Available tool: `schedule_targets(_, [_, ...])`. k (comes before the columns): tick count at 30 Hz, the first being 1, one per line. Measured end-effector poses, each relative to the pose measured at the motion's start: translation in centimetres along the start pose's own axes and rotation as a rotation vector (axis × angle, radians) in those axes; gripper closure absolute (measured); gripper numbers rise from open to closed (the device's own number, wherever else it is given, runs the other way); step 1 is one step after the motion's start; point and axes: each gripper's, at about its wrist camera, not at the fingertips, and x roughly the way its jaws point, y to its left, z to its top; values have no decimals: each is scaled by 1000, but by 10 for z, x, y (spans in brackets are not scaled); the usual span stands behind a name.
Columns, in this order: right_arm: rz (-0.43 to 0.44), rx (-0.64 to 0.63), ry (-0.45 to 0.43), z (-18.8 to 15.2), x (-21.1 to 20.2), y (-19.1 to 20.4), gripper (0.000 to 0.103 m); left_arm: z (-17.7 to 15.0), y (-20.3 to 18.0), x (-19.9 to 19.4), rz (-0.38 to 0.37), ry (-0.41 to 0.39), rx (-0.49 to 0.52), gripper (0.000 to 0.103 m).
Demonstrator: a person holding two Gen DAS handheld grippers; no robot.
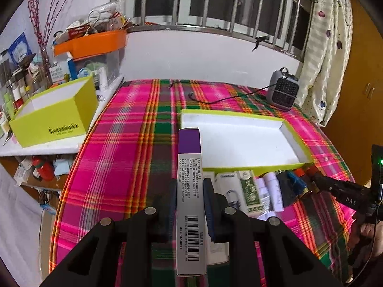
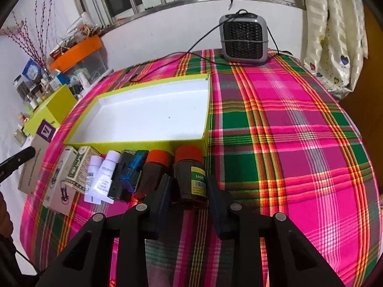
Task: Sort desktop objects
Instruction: 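Grasp the orange-capped brown bottle with the right tool while the left tool lifts the box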
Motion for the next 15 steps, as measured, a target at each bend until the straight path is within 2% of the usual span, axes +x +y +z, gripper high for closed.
schedule_targets(8, [18,0,-53,4,-15,3,71,22,-30,8,-75,-18,24,81])
schedule_targets(15, [18,19,-66,5,-17,-4,71,37,-56,26,-135,4,31,81])
